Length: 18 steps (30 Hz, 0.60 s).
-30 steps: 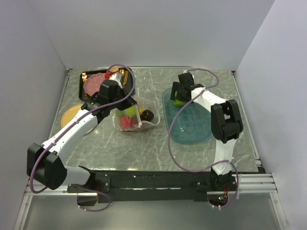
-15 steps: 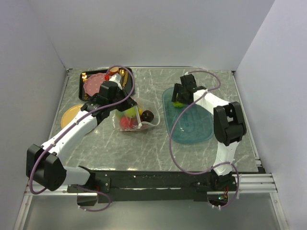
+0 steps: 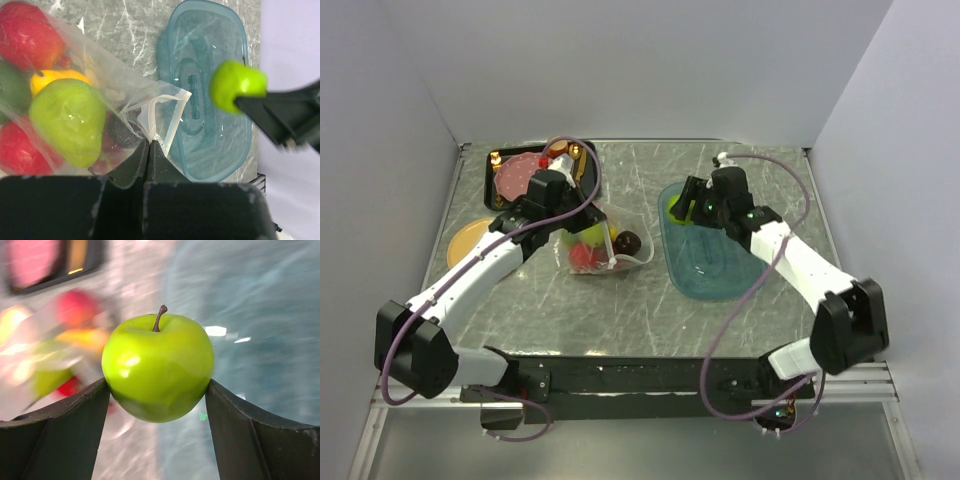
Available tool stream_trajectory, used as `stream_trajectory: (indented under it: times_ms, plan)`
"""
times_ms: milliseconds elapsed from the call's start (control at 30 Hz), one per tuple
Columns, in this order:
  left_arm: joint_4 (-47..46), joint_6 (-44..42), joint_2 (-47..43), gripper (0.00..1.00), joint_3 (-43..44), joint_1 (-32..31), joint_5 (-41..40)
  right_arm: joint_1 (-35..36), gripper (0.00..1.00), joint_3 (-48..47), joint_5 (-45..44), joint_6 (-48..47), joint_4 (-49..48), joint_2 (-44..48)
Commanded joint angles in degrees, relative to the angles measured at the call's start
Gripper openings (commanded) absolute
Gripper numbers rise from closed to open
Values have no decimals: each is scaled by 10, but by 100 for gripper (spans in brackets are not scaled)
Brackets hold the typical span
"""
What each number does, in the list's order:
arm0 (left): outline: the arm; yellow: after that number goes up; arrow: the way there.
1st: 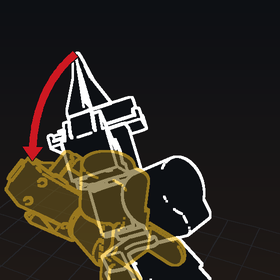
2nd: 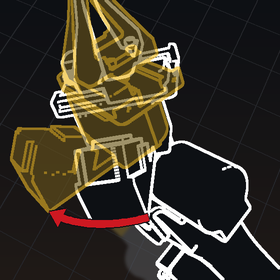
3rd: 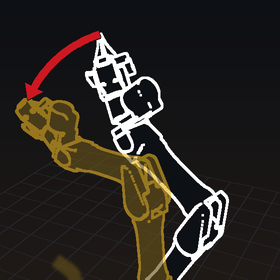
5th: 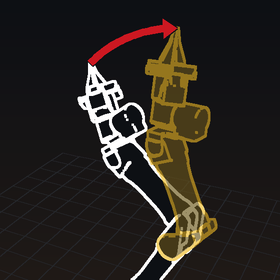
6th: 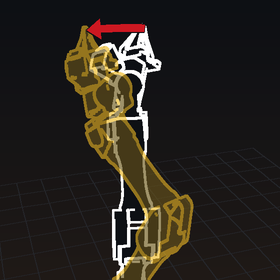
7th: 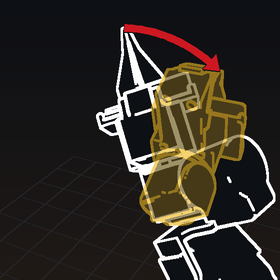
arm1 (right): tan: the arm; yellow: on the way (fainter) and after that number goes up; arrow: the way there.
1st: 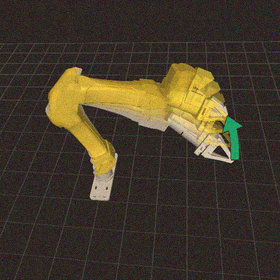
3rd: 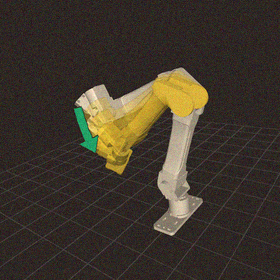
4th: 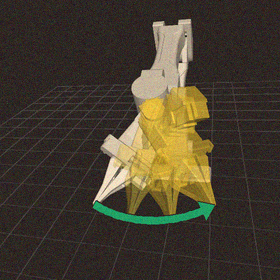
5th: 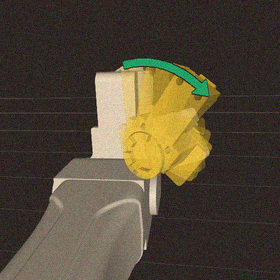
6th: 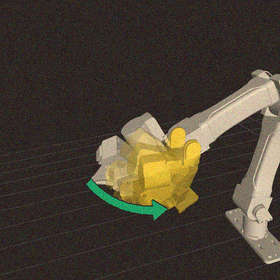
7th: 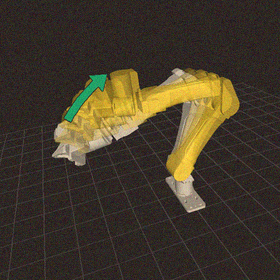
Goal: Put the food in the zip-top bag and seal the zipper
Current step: Pick up the fake fruit from the bin, then place the fake fruit in the zipper food storage bag.
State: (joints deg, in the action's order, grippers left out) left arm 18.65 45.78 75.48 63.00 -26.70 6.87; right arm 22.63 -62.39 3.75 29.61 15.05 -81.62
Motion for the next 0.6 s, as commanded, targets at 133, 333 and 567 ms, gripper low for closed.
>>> stream_trajectory:
  times_ms: [133, 333, 567]
  plan:
    - [-33, 5, 4, 1, 21, 1, 23, 122, 40, 13, 21, 94, -60, 76]
    - [-33, 1, 11, 1, 35, 1, 34, 157, 41, 7, 45, 101, -77, 24]
    - [-35, 2, -5, 1, 23, 1, 38, 163, 42, 11, 57, 106, -97, -6]
